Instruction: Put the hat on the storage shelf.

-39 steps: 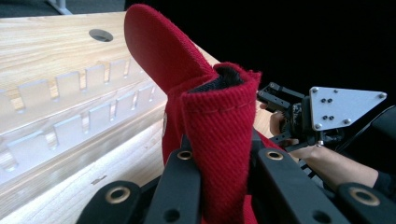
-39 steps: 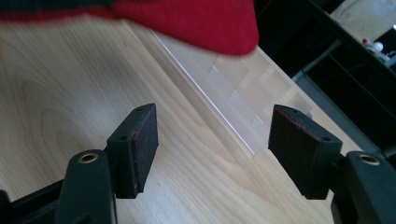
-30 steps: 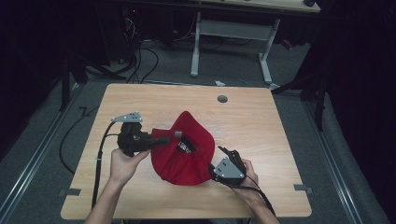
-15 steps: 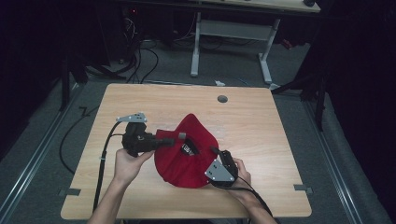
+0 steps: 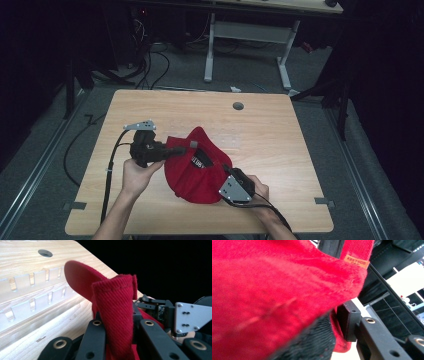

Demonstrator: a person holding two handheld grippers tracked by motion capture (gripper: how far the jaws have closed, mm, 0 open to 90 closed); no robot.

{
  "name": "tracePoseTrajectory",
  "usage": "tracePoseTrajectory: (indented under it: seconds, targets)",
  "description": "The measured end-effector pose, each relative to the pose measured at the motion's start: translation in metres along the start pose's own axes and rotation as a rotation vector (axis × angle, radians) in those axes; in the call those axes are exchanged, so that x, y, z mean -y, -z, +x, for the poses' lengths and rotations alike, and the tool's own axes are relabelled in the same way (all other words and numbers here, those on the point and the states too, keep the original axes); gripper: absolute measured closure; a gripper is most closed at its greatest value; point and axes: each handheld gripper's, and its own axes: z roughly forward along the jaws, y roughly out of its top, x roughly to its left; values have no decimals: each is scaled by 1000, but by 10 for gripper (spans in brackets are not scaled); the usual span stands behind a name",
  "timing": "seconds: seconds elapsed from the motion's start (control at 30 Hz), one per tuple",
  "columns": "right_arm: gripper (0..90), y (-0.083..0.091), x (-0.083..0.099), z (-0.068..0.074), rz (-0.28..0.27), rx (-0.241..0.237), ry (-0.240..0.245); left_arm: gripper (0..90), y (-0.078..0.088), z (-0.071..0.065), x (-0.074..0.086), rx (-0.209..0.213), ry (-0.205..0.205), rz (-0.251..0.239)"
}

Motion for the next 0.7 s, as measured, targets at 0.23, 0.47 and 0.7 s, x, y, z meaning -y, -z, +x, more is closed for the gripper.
tracePoseTrajectory:
  seconds: [0.23,0.47,0.7]
  targets:
    - [793,4,-6,4,-1,-70,35,789,1,6,-2,-2,10,-33]
    - [835,6,-20,8,3,-161,61,664,8,6,-9,-6,15,-94]
    - [838,8,-18,5,32,-216,39,477,20,6,-16,-12,2,-196]
